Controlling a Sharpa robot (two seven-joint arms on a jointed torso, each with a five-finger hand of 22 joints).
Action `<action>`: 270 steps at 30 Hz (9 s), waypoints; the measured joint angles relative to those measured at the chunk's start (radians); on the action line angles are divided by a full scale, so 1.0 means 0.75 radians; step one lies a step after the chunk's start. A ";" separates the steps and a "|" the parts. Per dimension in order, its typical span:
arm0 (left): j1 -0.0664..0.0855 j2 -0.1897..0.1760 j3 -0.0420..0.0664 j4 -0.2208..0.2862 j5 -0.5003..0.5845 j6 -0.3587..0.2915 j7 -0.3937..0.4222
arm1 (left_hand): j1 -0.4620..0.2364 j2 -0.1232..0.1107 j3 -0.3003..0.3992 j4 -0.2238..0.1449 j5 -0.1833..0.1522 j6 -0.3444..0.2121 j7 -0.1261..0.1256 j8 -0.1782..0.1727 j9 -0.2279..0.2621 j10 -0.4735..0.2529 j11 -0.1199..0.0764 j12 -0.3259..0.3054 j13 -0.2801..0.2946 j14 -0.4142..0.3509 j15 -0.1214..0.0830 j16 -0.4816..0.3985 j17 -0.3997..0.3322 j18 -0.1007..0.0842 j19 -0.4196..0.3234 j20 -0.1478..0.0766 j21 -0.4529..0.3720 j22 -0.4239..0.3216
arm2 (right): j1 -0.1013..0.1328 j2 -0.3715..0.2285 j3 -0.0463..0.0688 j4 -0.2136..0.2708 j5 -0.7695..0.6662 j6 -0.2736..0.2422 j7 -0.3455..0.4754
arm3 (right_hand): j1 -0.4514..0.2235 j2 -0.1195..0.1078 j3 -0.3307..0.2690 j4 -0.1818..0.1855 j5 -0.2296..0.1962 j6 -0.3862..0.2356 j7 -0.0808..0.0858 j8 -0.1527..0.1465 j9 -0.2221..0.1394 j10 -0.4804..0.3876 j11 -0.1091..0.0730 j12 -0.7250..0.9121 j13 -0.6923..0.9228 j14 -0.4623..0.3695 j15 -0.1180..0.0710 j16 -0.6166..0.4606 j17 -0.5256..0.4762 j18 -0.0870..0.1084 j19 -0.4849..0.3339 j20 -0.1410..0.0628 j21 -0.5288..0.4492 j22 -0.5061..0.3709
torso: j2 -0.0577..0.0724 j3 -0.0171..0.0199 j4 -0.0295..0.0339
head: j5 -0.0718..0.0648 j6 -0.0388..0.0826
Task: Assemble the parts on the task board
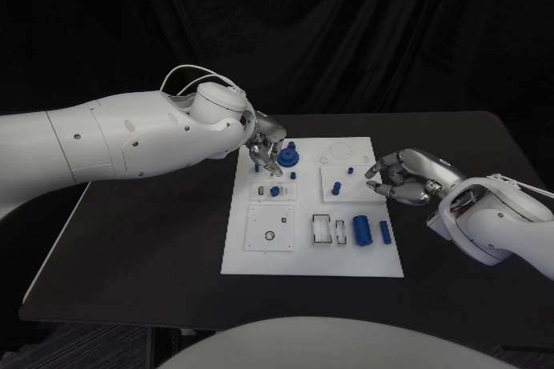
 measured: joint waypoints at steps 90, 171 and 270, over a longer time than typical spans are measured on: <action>-0.098 0.076 0.003 -0.090 0.094 0.147 -0.045 | 0.082 -0.040 0.452 -0.252 0.243 0.013 0.022 -0.146 0.012 0.000 0.010 0.000 0.000 -0.005 0.005 0.000 0.000 0.001 -0.005 0.005 -0.097 0.000 | 0.001 -0.020 0.000 0.018 0.046 -0.070 0.043 | 0.000 0.000 0.014 0.007 0.057 0.005 -0.005 0.000 0.001 0.000 0.000 0.000 0.000 0.000 0.000 0.011 0.000 0.000 0.000 0.000 0.000 -0.001 | 0.002 0.0015 -0.0015 | 0.010 0.000; -0.187 -0.082 0.000 0.094 0.892 -0.548 -0.592 | -0.096 -0.028 0.538 -0.303 0.355 0.006 -0.001 -0.061 0.148 0.001 -0.017 0.000 0.000 -0.003 -0.021 0.000 0.000 0.033 -0.091 -0.028 -0.332 0.000 | 0.001 -0.021 0.000 0.008 0.059 -0.052 0.011 | 0.000 0.000 0.018 0.003 0.062 0.005 -0.005 0.000 0.001 0.000 0.000 0.000 0.000 0.000 0.000 0.011 0.000 0.000 0.000 0.000 0.000 0.000 | 0.003 0.0008 -0.0009 | 0.011 0.000; -0.188 -0.239 0.000 0.222 0.844 -0.769 -0.442 | -0.242 0.069 -0.096 0.030 0.148 0.003 -0.051 0.170 0.327 -0.002 -0.045 0.000 0.000 -0.005 -0.048 0.000 0.000 0.053 -0.013 -0.053 -0.263 0.000 | 0.001 -0.022 0.000 0.001 0.067 -0.038 0.007 | 0.000 0.000 0.034 0.001 0.072 0.005 -0.005 0.000 0.001 0.000 0.000 0.000 0.000 0.000 0.000 0.011 0.000 0.000 0.000 0.000 -0.005 0.000 | 0.002 0.0012 -0.0009 | 0.016 0.000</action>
